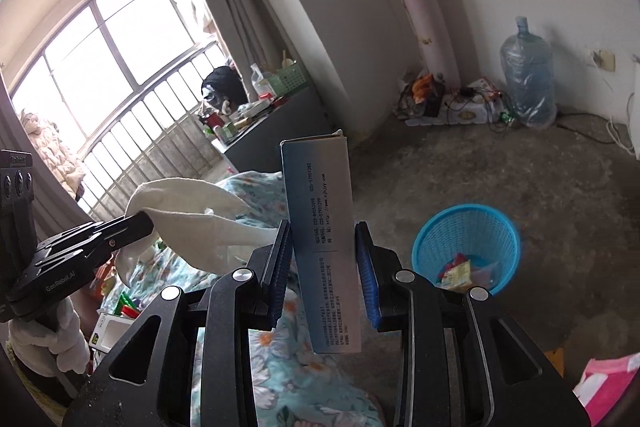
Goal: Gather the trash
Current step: 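Carry the cloth and box over the blue wastebasket and open both grippers, then move both grippers back over the bed toward the remaining items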
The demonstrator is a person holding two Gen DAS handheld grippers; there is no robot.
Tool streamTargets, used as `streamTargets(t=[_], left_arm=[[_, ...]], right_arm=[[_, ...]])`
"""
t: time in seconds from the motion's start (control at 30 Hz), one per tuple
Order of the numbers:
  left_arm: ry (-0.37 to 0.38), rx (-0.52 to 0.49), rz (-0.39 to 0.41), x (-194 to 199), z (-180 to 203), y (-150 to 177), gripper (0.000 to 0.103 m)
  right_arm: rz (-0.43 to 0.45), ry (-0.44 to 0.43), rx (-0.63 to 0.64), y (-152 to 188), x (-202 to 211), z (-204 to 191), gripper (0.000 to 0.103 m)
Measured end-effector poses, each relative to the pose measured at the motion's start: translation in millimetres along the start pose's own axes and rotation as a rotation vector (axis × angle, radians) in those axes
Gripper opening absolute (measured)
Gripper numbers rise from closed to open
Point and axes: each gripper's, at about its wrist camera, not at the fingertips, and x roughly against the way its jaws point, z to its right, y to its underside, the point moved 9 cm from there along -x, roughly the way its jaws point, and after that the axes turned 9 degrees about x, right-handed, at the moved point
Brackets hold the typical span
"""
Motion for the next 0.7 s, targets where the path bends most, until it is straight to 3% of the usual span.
streamTargets(t=[0.17, 0.3, 0.37, 0.43, 0.47, 0.5, 0.57, 0.7], left_arm=[[0.074, -0.008, -0.122, -88, 29, -7, 0.011], [0.090, 0.001, -0.219, -164, 40, -10, 0.011], [0.051, -0.028, -0.225, -198, 42, -15, 0.011], [0.063, -0.018, -0.204, -229, 48, -20, 0.012], [0.068, -0.012, -0.196, -243, 50, -21, 0.020], [0.062, -0.019, -0.191, -256, 52, -19, 0.035], [0.051, -0.027, -0.199, -278, 55, -13, 0.052], [0.077, 0.024, -0.250, -286, 49, 0, 0.056]], right_arm=[[-0.044, 0.072, -0.071, 5, -32, 53, 0.029], [-0.088, 0.116, -0.133, 9, -66, 95, 0.029], [-0.106, 0.123, -0.168, 7, -87, 114, 0.030], [-0.116, 0.147, -0.196, 5, -107, 133, 0.032], [-0.124, 0.154, -0.196, 6, -119, 141, 0.035], [-0.137, 0.164, -0.206, 10, -130, 150, 0.045], [-0.163, 0.180, -0.254, 23, -149, 168, 0.057], [-0.209, 0.208, -0.330, 52, -164, 189, 0.057]])
